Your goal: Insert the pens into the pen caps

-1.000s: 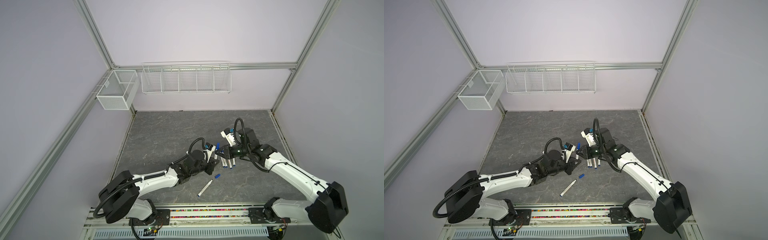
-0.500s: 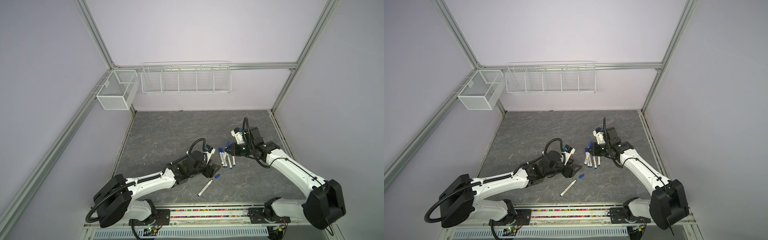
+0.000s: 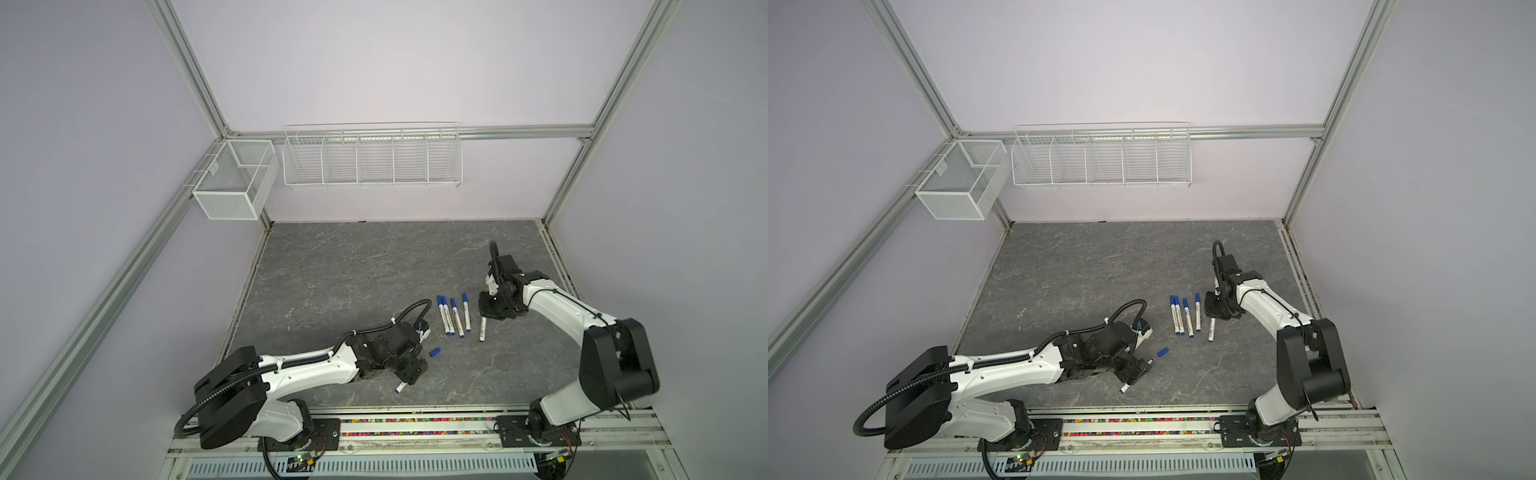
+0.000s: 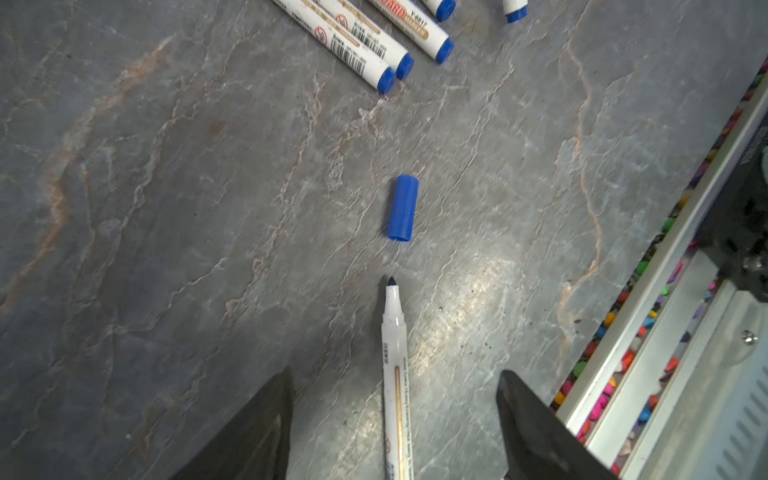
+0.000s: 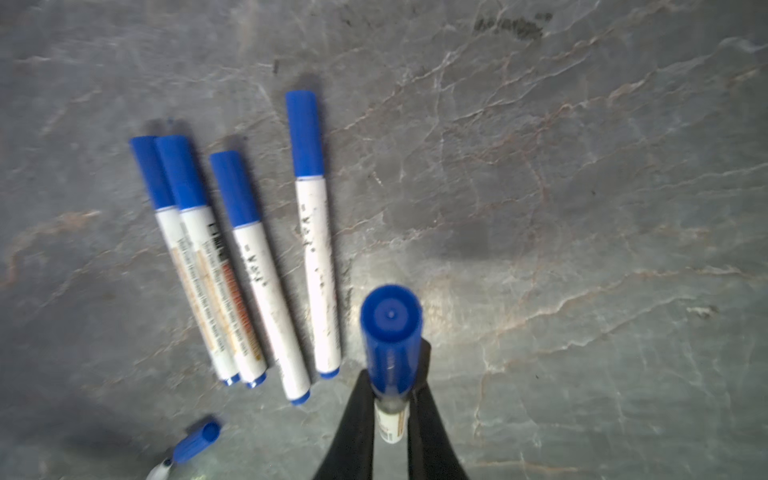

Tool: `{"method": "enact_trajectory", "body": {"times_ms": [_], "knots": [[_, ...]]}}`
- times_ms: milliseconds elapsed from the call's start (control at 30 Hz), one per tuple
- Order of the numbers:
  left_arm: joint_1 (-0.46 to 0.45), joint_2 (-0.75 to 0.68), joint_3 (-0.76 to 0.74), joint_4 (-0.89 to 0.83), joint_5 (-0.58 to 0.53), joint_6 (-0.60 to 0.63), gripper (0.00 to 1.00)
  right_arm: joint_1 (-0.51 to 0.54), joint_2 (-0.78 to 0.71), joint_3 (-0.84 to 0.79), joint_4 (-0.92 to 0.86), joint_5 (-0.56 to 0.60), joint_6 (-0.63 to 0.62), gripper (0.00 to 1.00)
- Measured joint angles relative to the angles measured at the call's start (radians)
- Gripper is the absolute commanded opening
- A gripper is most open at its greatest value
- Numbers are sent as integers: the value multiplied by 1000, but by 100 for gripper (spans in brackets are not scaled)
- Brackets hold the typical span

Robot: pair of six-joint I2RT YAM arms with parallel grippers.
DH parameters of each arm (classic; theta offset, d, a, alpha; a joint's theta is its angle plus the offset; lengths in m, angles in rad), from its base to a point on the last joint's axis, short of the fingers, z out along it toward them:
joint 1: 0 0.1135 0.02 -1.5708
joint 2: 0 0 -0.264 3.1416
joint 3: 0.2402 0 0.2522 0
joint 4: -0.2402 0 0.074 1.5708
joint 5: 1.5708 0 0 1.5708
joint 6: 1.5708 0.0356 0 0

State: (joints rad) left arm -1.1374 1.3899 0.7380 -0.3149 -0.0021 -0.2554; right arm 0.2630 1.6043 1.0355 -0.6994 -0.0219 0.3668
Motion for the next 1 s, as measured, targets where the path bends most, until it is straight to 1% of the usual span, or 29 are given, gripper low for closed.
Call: {"method": "enact_trajectory", "body": {"times_ms": [133,200,233,333,433,533,600,700,800,933,1000], "knots": [[-12,71,47,-77,-5,12,74,-1,106,39,38,-9,3,13],[-17,108,77,-112,-5,19,73,-1,141,67,57,-21,4,15],[-18,125,90,-126,-4,24,72,-1,154,81,70,-25,6,18],[-20,166,113,-158,0,31,68,-1,167,96,112,-50,21,31],[-21,196,129,-192,3,33,64,-1,166,93,146,-76,45,35],[-21,227,149,-218,3,32,55,-1,137,66,172,-88,61,35],[-21,246,164,-236,4,38,47,-2,101,44,179,-95,73,35],[-21,265,188,-259,-2,40,34,-7,32,21,185,-104,91,36],[-21,278,204,-277,-8,46,25,-19,-45,12,192,-113,109,36],[-21,285,213,-287,-18,47,9,-35,-138,9,196,-127,124,38],[-21,283,213,-285,-21,48,2,-39,-175,8,195,-135,127,40]]}}
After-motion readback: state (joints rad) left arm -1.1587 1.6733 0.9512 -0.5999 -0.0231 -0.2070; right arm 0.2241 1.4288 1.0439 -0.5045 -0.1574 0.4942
